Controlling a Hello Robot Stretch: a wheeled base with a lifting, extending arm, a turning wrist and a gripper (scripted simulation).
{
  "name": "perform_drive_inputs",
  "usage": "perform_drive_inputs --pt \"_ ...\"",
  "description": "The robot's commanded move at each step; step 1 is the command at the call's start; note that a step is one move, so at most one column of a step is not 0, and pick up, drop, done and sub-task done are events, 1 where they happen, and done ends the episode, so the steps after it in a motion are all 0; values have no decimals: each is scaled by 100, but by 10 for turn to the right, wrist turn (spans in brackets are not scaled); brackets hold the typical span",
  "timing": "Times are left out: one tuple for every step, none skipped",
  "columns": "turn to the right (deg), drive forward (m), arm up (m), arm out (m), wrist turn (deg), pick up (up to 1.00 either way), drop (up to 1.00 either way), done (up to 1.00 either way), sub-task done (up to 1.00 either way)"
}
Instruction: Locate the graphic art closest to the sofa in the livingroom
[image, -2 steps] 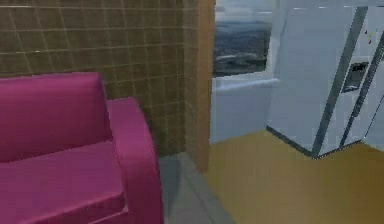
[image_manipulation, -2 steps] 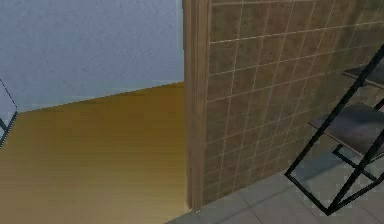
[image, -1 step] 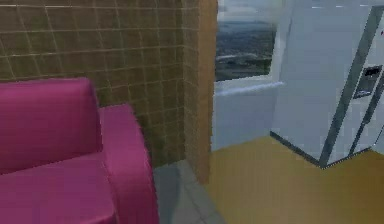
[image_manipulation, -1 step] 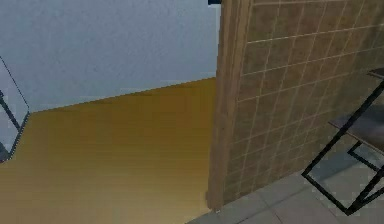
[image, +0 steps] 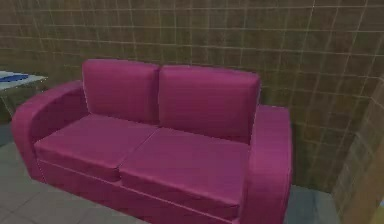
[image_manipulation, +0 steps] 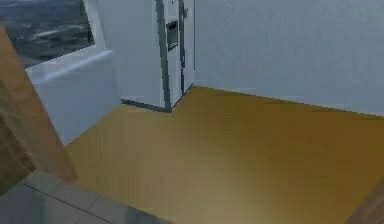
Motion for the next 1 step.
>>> perform_drive_inputs --pt "-450 0 0 0 0 0 0 0 0"
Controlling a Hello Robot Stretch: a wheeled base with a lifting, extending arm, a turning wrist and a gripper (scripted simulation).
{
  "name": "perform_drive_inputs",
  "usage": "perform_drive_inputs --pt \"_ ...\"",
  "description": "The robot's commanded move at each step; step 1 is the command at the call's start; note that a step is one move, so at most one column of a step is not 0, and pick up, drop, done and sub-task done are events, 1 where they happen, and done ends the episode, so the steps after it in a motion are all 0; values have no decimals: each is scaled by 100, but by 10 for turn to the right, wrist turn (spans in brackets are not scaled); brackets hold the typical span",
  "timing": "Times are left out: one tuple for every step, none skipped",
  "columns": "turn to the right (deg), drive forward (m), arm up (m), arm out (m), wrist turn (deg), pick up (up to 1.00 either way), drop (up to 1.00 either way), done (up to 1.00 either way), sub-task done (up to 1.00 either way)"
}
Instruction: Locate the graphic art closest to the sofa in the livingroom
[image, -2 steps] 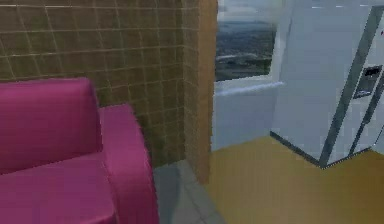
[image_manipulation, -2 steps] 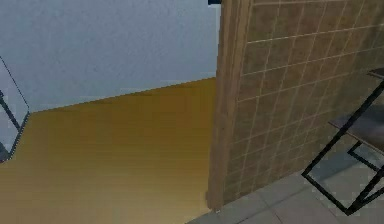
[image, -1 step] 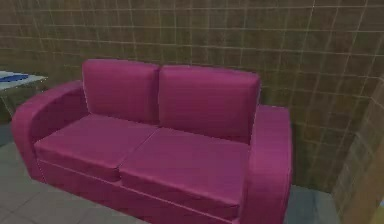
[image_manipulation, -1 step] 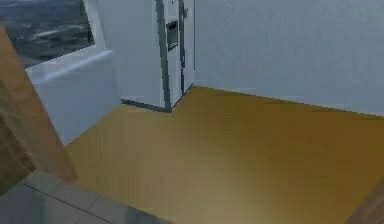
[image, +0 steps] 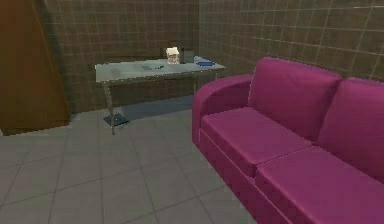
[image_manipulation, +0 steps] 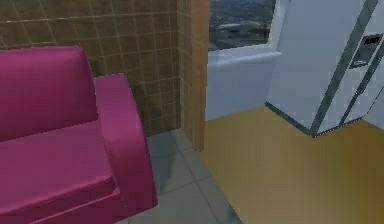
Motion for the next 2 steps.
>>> perform_drive_inputs --pt "-90 0 0 0 0 0 0 0 0" --pt "-30 0 0 0 0 0 0 0 0"
